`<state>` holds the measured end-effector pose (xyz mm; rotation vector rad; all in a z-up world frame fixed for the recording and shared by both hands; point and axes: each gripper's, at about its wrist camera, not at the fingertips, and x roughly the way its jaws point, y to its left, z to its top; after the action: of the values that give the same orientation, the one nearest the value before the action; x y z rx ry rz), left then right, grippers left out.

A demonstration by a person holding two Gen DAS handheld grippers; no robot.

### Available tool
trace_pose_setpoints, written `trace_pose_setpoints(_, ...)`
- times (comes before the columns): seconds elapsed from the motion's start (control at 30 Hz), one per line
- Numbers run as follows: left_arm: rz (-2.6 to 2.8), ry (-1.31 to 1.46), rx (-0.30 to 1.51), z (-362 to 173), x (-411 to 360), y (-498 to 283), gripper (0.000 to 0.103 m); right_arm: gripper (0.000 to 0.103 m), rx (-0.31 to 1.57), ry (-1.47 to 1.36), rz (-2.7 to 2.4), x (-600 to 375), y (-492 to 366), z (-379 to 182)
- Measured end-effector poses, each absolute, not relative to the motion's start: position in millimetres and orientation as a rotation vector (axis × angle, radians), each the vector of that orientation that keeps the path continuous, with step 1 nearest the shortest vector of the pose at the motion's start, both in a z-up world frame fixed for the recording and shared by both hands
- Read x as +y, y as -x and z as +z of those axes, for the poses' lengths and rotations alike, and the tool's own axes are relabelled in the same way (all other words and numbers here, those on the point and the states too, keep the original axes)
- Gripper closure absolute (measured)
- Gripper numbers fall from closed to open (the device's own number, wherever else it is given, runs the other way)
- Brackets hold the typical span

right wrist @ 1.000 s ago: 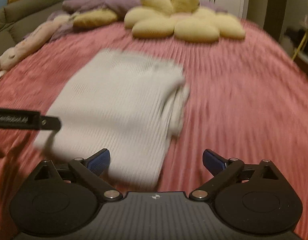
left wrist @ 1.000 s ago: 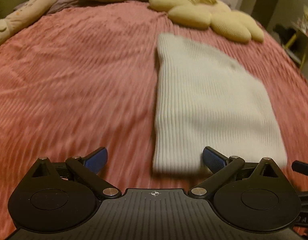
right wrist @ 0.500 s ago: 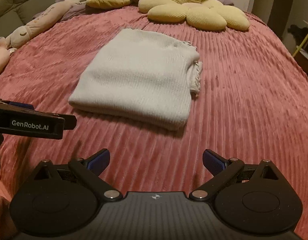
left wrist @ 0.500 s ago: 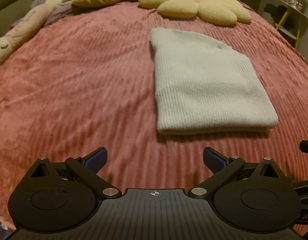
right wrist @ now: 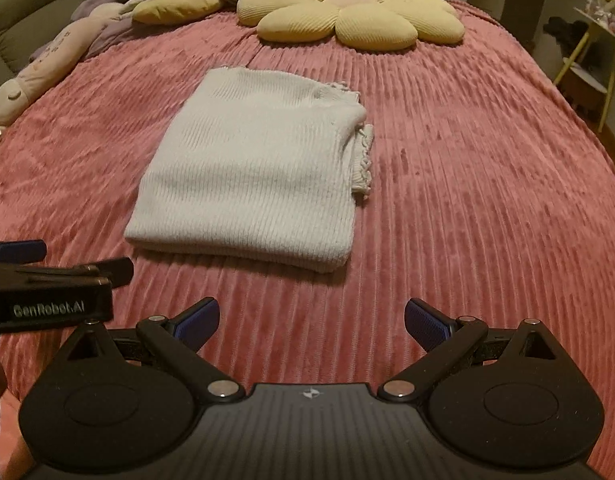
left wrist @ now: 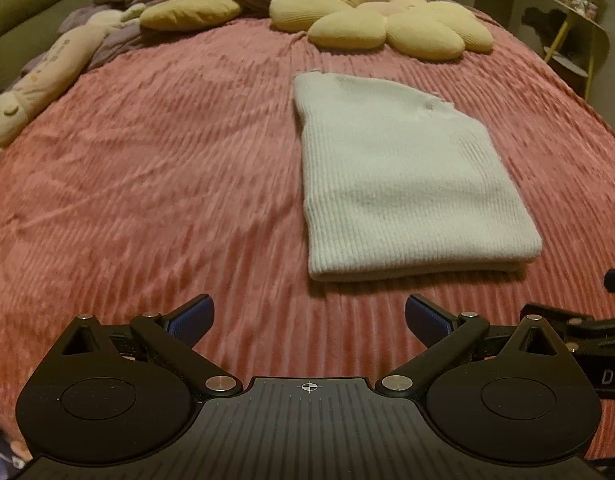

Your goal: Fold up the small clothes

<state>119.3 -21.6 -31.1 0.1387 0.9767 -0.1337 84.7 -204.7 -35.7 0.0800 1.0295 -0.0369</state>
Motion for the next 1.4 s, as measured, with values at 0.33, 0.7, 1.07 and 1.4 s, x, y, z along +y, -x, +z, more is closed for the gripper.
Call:
trace_pose_setpoints(0.33,-0.137,-0.153,1.024,-34.2,-23.8,-120.2,0.0,0.004,1.01,-0.05,-0.059,-202.5,-87.1,-31.0)
trace_pose_setpoints(0.7,-0.139,-0.146,1.046,-33.8,-25.0,-123.2,0.0,0.004,1.01,-0.052,-0.059,-204.7,-88.8,-29.3)
trace_pose_setpoints(1.07,-0.142,-0.149,1.058,-33.7,-28.1,-123.6,0.0,0.004,1.005,-0.057,-0.059,-205.7,-88.1,-28.0)
trace_pose_setpoints(1.4,-0.141,-0.144,1.066,-34.3,-28.1,-124.3,0.0,0.004,1.006,-0.065,-0.056,-206.3,-88.2,-28.2)
